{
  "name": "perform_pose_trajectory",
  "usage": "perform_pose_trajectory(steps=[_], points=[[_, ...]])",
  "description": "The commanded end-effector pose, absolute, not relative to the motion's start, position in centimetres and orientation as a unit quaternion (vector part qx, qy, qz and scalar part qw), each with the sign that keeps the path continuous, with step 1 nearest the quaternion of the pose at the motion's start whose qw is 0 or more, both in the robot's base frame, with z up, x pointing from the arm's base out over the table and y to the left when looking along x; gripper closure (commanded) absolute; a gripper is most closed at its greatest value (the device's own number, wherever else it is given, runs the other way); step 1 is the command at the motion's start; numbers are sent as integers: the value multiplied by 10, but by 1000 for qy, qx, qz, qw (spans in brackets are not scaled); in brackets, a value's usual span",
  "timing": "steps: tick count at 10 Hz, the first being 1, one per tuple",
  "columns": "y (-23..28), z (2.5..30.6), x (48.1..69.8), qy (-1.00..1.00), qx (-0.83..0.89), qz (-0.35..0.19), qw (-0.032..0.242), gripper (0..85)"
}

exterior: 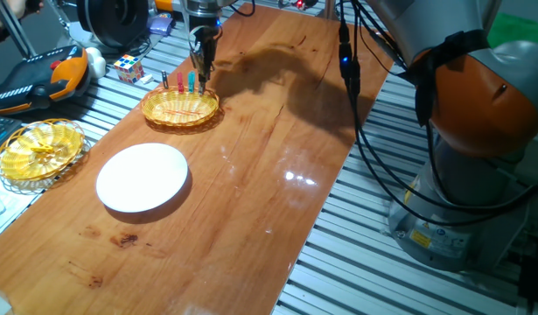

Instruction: Use a clamp

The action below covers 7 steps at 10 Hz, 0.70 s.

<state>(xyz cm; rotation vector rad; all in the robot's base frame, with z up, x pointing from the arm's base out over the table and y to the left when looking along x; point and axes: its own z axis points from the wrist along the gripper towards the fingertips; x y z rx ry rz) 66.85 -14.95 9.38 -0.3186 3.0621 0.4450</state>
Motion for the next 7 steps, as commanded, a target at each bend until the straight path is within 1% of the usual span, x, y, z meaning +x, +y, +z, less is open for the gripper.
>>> perform_pose_trajectory(steps=[1,5,7], points=[[-151,97,668,985,-102,140,15,843],[-155,121,660,989,-96,114,17,843],[-149,134,654,991,-90,97,16,843]])
